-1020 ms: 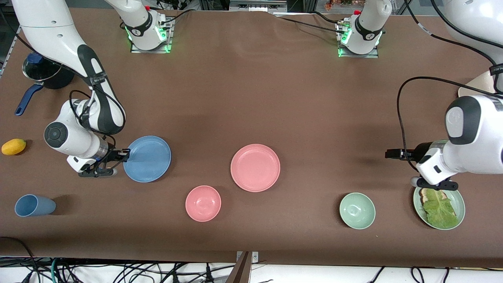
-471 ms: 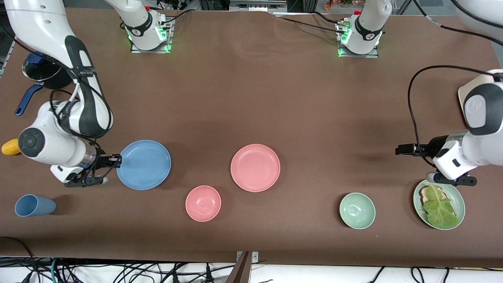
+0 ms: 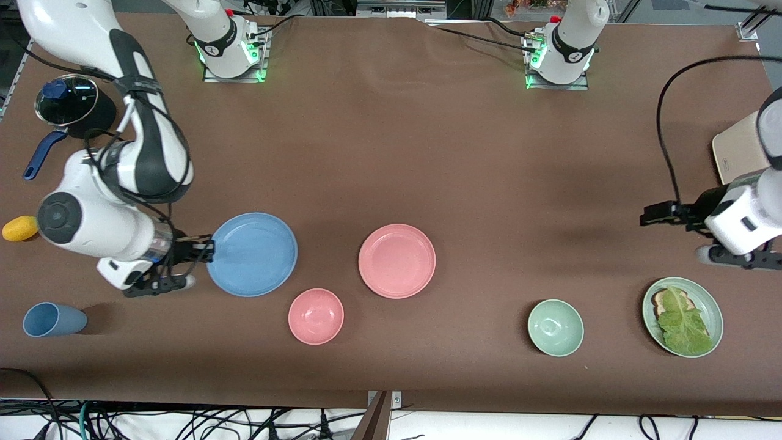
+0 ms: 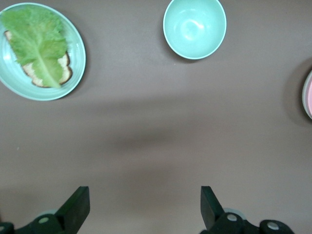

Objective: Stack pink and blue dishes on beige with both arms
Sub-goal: 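Carry the blue plate with the right gripper onto the pink plate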

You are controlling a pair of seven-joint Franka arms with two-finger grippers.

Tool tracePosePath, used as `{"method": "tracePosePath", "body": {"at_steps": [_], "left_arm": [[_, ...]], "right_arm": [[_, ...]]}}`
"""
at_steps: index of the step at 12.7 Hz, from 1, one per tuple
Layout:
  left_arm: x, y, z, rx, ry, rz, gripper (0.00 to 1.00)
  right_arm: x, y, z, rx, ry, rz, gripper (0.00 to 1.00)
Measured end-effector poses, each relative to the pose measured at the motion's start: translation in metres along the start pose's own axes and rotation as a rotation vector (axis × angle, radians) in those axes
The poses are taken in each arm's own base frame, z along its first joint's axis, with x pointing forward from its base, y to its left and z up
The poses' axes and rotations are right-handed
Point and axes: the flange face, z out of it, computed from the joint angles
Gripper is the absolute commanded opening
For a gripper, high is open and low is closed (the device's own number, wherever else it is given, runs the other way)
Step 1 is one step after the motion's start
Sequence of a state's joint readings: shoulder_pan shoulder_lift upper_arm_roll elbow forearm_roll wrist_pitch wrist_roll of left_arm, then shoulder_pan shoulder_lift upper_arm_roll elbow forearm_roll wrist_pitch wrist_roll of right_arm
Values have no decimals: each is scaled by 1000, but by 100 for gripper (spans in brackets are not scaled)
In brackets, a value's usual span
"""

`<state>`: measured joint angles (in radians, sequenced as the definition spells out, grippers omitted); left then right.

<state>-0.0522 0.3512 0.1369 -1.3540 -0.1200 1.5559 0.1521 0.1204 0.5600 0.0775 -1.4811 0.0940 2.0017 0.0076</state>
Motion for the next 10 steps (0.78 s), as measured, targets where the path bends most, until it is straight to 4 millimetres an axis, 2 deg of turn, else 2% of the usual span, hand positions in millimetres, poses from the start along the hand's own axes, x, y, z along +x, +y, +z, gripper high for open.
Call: {"method": "tracePosePath", "body": {"at_steps": [2, 4, 7, 10], "left_arm": [[-13, -1, -17, -5, -1, -2, 100], [-29, 6, -16, -21, -98, 7, 100], [-34, 9, -15, -25, -129, 10, 100], [-51, 1, -47, -24, -74, -4, 100]], "right_arm": [[-4, -51, 11, 14, -15, 61, 0], [-9, -104, 24, 18, -3, 126, 0], [-17, -181, 54, 39, 44, 236, 0], [-27, -239, 94, 78, 93, 339, 0]]}}
